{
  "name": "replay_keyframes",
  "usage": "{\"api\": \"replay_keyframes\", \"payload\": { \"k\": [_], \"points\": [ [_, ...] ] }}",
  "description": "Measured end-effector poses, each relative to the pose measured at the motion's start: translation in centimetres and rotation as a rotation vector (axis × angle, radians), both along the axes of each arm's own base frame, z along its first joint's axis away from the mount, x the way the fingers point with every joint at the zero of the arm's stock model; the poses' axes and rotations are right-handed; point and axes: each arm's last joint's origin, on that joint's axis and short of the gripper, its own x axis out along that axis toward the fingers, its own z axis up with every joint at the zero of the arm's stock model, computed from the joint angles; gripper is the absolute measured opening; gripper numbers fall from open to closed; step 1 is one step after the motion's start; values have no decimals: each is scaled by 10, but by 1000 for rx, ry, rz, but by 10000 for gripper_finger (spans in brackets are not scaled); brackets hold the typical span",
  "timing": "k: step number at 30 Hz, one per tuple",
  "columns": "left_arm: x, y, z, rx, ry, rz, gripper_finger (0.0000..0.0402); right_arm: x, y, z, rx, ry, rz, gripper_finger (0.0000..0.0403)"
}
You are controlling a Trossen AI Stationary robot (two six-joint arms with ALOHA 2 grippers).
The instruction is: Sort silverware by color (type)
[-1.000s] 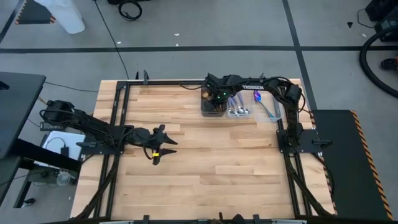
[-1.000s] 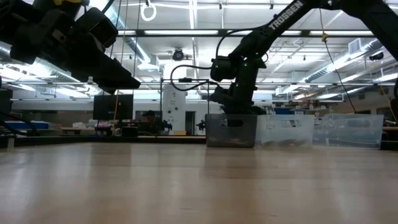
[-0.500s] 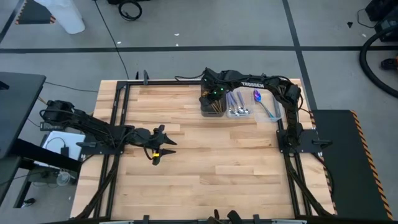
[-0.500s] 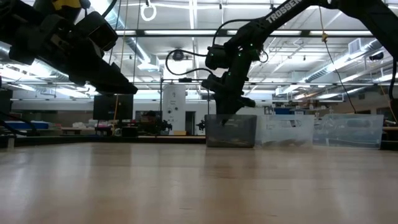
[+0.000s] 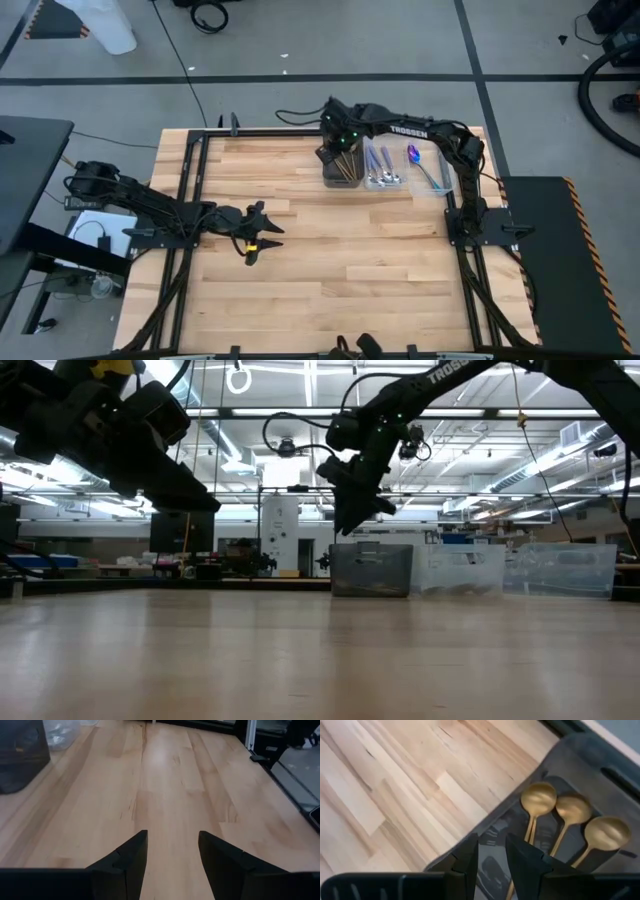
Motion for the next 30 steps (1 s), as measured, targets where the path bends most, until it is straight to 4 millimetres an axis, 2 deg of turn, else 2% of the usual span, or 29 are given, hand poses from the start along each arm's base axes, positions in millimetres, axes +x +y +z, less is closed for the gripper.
{"api": "replay_keyframes", "payload": {
  "k": [4,12,24,30],
  "points": [
    [0,0,0,-40,4,16,185,3,0,8,-20,-26,24,108],
    [0,1,0,-73,2,78,185,4,0,8,-27,-37,38,108],
    [0,1,1,-68,-4,76,185,3,1,11,-38,-46,89,108],
    [-4,6,11,-19,-49,63,175,-6,8,40,-76,-109,117,108]
  ]
}}
